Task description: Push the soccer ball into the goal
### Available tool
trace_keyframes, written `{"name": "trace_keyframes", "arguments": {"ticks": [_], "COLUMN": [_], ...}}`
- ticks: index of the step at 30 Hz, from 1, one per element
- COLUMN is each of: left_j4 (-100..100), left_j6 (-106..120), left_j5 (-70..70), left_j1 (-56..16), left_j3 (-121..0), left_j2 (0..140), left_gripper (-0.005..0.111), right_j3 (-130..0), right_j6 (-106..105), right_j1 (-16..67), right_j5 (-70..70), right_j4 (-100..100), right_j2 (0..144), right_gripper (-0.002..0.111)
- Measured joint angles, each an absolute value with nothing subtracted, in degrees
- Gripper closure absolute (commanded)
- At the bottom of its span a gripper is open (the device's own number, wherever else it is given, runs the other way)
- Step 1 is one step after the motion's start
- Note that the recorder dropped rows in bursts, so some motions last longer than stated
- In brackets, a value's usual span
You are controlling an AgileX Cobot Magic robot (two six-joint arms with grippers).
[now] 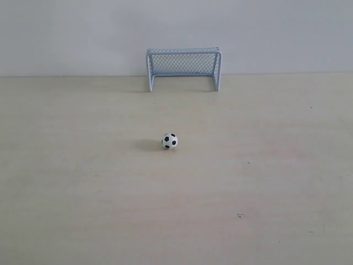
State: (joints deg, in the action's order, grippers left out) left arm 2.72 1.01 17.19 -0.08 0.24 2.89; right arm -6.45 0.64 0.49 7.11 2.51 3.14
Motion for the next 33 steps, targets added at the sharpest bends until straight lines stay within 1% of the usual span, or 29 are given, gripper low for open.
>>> {"name": "trace_keyframes", "arguments": {"ticks": [8,13,25,29,33], "left_j4": [2.7,2.7,2.7,2.7,2.7], "left_j6": [1.0,1.0,1.0,1.0,1.0], "left_j5": [17.2,17.2,17.2,17.2,17.2], "left_j1": [-0.1,-0.1,-0.1,-0.1,-0.1], "left_j3": [0.2,0.2,0.2,0.2,0.2], "left_j2": [2.9,2.9,2.9,2.9,2.9], "left_gripper": [0.1,0.1,0.1,0.1,0.1], "right_j3": [-13.4,-19.5,-28.6,-31.1,-34.2], "right_j6": [0.6,-1.0,-4.7,-8.9,-17.5], "right_j1": [0.5,0.5,0.5,0.5,0.5], "right_j5": [9.3,13.7,19.2,21.4,23.6], "right_j4": [2.5,2.5,2.6,5.1,12.3], "right_j2": [9.9,16.2,29.4,33.0,36.8], "right_gripper": [0.108,0.108,0.108,0.108,0.108]}}
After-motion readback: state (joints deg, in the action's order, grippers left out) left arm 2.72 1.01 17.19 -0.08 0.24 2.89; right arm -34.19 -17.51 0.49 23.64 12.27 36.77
